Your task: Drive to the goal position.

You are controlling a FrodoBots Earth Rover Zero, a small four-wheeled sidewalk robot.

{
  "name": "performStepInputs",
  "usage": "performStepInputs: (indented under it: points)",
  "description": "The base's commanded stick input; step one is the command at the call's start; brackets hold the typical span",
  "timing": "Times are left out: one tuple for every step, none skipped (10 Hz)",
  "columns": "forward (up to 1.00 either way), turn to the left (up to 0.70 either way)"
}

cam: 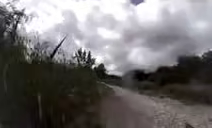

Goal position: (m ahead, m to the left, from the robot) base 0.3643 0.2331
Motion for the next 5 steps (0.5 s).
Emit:
performStepInputs:
  points:
    - [0.59,-0.12]
    - [0.59,-0.12]
    - [0.59,-0.12]
    - [0.59,-0.12]
    - [0.59,-0.12]
